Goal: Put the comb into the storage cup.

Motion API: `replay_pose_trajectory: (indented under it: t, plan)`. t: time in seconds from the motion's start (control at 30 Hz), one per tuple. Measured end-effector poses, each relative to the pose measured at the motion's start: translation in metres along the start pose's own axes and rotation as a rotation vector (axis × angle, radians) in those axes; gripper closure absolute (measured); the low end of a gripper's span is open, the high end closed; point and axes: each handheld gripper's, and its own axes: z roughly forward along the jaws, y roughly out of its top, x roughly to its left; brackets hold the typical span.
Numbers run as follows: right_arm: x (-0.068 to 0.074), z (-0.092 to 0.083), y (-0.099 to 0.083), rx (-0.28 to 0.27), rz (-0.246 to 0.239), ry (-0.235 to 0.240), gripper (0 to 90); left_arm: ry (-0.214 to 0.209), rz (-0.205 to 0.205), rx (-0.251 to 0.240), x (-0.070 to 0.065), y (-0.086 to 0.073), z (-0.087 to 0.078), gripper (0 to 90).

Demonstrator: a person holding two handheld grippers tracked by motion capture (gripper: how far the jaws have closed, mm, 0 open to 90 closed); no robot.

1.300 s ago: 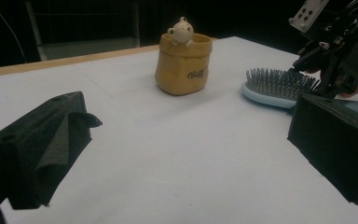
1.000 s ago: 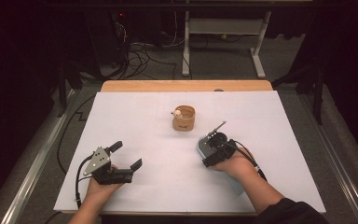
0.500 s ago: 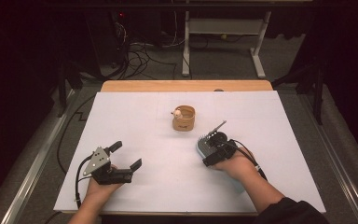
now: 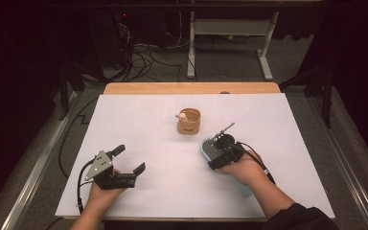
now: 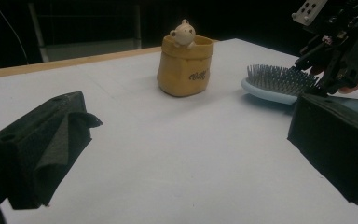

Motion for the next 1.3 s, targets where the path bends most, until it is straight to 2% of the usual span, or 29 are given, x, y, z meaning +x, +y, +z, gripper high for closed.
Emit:
replay_pose_trajectory:
  t: [0.9, 1.07, 1.3]
  plan:
    - [-0.006, -0.034, -0.004, -0.108, -0.018, -0.032, 20.7, 0.005, -0.003, 0.004, 0.0, -0.002, 0.0, 0.4]
    - [-0.006, -0.041, -0.005, -0.149, -0.023, -0.04, 20.8, 0.006, -0.004, 0.004, 0.0, -0.002, 0.0, 0.4]
    - [-0.008, -0.052, -0.007, -0.224, -0.004, -0.043, 20.8, 0.01, -0.01, 0.002, 0.0, -0.002, 0.001, 0.4]
